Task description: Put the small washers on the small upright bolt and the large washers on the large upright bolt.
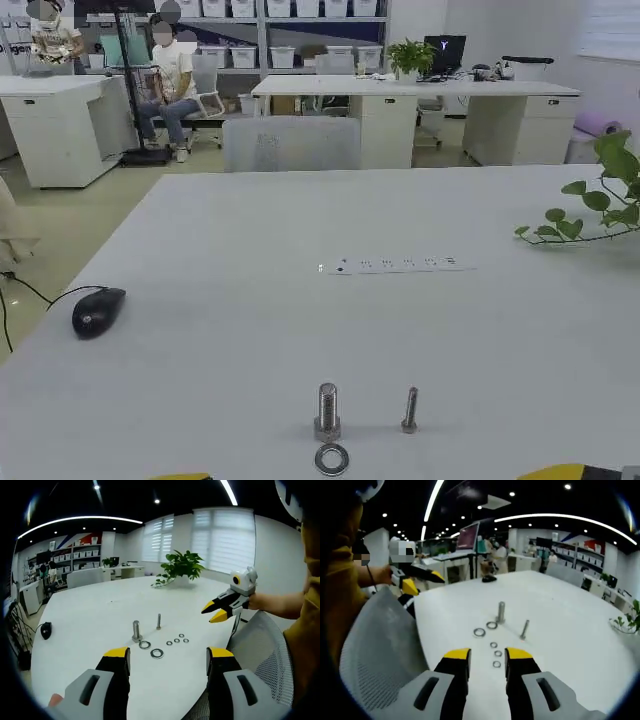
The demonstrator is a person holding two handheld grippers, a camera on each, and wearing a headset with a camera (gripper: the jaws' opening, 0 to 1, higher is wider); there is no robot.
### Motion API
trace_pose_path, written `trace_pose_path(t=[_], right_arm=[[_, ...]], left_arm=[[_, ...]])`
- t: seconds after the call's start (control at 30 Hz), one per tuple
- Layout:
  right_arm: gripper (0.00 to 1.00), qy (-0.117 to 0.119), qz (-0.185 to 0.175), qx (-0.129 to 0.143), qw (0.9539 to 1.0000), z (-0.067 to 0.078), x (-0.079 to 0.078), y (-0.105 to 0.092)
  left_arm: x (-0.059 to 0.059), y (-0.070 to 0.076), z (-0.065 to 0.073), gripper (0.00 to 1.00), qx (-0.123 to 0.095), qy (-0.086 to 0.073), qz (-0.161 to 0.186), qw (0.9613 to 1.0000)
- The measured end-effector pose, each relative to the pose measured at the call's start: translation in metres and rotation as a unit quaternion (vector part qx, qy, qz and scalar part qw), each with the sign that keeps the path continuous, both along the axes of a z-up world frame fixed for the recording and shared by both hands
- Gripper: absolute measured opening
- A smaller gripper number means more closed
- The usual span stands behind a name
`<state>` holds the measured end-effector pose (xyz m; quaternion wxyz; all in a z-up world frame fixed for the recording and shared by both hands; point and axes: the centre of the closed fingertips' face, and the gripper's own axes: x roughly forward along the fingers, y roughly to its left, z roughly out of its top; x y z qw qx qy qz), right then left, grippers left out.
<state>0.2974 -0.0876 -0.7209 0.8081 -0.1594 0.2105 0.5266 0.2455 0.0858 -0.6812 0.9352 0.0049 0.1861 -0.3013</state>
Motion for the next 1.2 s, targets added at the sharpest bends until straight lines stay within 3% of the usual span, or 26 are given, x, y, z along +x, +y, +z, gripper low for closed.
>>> trace_pose_path(t=[0.07, 0.27, 0.4, 0.6, 0.73, 1.2], right_arm=[[0.27, 0.003, 0.000, -0.011, 0.9999, -0.002, -0.002, -0.002], [0.27, -0.003, -0.001, -0.008, 1.0000, 0.004, -0.005, -0.003], [0.27, -0.008, -0.001, -0.009, 0.9999, 0.007, -0.005, -0.001], [0.27, -0.012, -0.004, -0.005, 0.9999, 0.010, -0.003, 0.002], [0.27, -0.015, -0.003, -0.005, 0.9999, 0.012, -0.005, 0.002], [0.27, -0.016, -0.003, -0.001, 0.9999, 0.012, -0.007, 0.004]], left_arm=[[0.000, 0.000, 0.000, 0.61, 0.004, 0.004, -0.001, 1.0000], [0.006, 0.000, 0.008, 0.61, 0.002, -0.013, 0.004, 0.9999], [0.005, -0.001, 0.010, 0.61, 0.001, -0.016, 0.002, 0.9999], [0.001, 0.000, 0.006, 0.61, 0.004, -0.009, 0.000, 1.0000], [-0.001, 0.000, 0.010, 0.61, 0.000, -0.016, 0.002, 0.9999], [-0.005, -0.001, 0.008, 0.61, 0.003, -0.011, -0.002, 0.9999]])
